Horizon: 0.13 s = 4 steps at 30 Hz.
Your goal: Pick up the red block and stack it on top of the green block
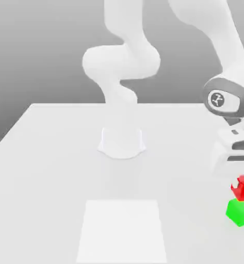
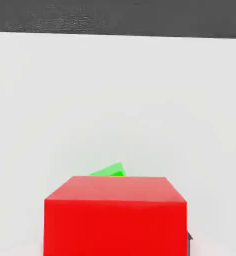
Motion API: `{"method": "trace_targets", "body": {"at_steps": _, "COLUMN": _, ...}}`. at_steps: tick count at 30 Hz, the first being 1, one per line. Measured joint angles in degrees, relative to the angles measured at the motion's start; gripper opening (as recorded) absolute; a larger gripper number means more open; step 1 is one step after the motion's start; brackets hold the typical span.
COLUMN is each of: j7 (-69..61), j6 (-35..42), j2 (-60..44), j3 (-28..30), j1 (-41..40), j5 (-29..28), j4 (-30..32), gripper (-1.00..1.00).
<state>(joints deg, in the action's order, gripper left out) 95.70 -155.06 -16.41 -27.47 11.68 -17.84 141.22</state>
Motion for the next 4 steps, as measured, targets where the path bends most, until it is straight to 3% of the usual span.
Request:
{"method": "trace_targets", "body": {"at_steps": 1, "j7": 1.09, "j6": -1.00, "j2": -1.34, "j3": 1.08, "j1": 0.94, "j5": -1.54, "j4": -0.12, "gripper": 1.00}}
{"method": "trace_targets", "body": {"at_steps": 4, "j7": 1.08, "j6": -1.00, "j2": -1.34, "j3": 1.08, "j1": 0.94, "j5": -1.54, "j4": -0.12, "gripper": 1.00}}
